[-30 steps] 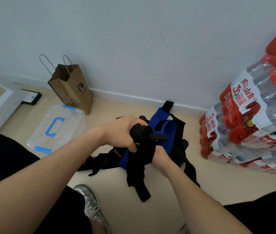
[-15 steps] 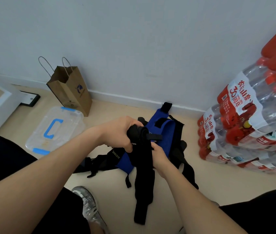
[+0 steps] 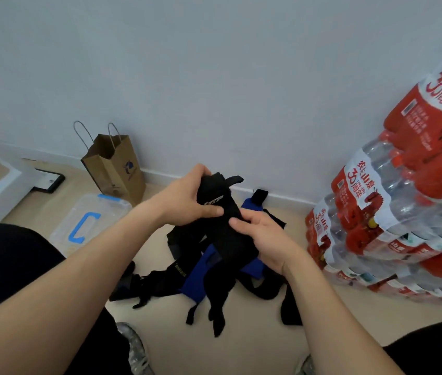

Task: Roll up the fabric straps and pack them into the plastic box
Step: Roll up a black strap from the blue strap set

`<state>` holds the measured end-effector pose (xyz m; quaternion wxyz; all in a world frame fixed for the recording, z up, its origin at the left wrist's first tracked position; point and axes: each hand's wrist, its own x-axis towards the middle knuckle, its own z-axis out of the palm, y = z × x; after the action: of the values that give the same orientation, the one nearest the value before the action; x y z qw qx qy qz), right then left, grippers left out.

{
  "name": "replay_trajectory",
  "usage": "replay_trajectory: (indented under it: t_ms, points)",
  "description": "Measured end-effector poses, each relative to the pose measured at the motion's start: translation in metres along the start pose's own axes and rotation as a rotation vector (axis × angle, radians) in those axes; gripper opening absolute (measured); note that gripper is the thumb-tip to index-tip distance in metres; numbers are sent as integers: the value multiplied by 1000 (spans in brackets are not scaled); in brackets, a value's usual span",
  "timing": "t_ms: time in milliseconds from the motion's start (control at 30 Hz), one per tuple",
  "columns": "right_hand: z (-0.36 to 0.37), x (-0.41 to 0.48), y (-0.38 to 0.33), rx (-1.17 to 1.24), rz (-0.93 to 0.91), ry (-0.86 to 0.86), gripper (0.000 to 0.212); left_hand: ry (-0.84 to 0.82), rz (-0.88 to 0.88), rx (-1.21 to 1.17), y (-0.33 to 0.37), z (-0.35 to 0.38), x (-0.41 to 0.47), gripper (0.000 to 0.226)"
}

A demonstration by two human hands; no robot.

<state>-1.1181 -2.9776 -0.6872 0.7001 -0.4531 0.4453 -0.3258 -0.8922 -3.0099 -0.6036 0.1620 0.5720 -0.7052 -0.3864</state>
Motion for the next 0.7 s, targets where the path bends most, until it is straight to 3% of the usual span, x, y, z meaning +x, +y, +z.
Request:
replay_trajectory:
  t_ms: [167,333,367,433,500,600,700]
  points:
    - [13,-1,-25,-289,-96,202,21,136,-7,-44,10,16,-4,58]
    - [33,-12,-66,-213,-91,318,4,231,82,-54,31,17,-7,38]
    - [35,-15,-75,-181,-88,337,16,206,91,-67,35,15,-7,37]
    - [35,-18,-95,-173,-71,363,65,152,103,-74,43,10,-9,43]
    - [36,-22,-113,-268,-62,360,87,152,192,-20,50,5,-13,49]
    - [35,-25,-131,-340,-80,394,70,247,362,16,61,-3,-16,55]
    - [34,-27,-148,-324,-107,335,39,302,394,-77,67,-12,-14,64]
